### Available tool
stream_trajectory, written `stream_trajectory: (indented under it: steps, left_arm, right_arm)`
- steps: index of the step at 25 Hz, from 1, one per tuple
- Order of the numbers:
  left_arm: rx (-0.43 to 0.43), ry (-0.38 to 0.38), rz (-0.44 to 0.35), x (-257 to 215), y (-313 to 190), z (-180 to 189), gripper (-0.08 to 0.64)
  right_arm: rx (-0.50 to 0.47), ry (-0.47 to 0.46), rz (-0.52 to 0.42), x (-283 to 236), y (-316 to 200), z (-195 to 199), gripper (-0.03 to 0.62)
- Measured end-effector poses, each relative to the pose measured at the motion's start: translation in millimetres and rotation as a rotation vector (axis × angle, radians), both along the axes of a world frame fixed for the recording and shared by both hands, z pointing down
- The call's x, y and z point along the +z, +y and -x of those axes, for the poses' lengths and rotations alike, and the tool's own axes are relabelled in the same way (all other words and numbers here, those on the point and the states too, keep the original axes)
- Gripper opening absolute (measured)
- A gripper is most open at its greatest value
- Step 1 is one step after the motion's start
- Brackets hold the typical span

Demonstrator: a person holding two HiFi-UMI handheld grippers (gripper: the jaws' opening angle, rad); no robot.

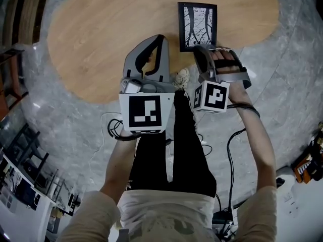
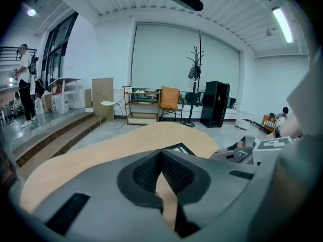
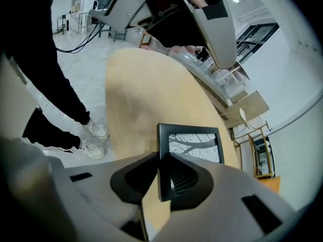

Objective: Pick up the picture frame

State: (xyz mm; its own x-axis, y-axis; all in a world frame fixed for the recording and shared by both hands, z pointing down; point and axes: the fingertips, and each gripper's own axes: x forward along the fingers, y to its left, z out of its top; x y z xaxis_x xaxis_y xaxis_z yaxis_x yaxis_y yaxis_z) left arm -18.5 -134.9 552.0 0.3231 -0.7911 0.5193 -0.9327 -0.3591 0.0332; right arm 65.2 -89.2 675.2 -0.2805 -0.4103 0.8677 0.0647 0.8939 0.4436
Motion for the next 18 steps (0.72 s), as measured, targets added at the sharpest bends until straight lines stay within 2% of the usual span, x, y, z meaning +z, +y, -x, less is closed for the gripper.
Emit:
stream_trajectory:
  steps: [3, 7, 10, 11, 14, 18]
  left_arm:
    - [0.022, 0.007, -0.094, -45, -38, -5, 0.009]
    - [0.0, -0.019, -0.118, -75, -31, 5, 0.009]
    - [-0.021, -0.066, -0.219, -145, -59, 9, 0.009]
    - [-0.034, -0.033, -0.237, -172, -71, 11, 0.009]
    - [-0.079, 0.127, -0.283, -257, -99, 22, 0.009]
    - [-0.087, 0.164, -0.422, -357, -91, 36, 0.009]
  right_arm:
    - [0.035, -0.026, -0.065, -47, -54, 5, 0.078]
    - [0.1, -0.102, -0.155, -97, -71, 18, 0.078]
    - [0.157, -0.209, -0.281, -184, -115, 30, 0.078]
    - [0.175, -0.252, -0.326, -219, -132, 35, 0.078]
    - [0.216, -0.369, -0.445, -322, -169, 49, 0.078]
    - [0.196, -0.454, -0.589, -435, -163, 60, 0.078]
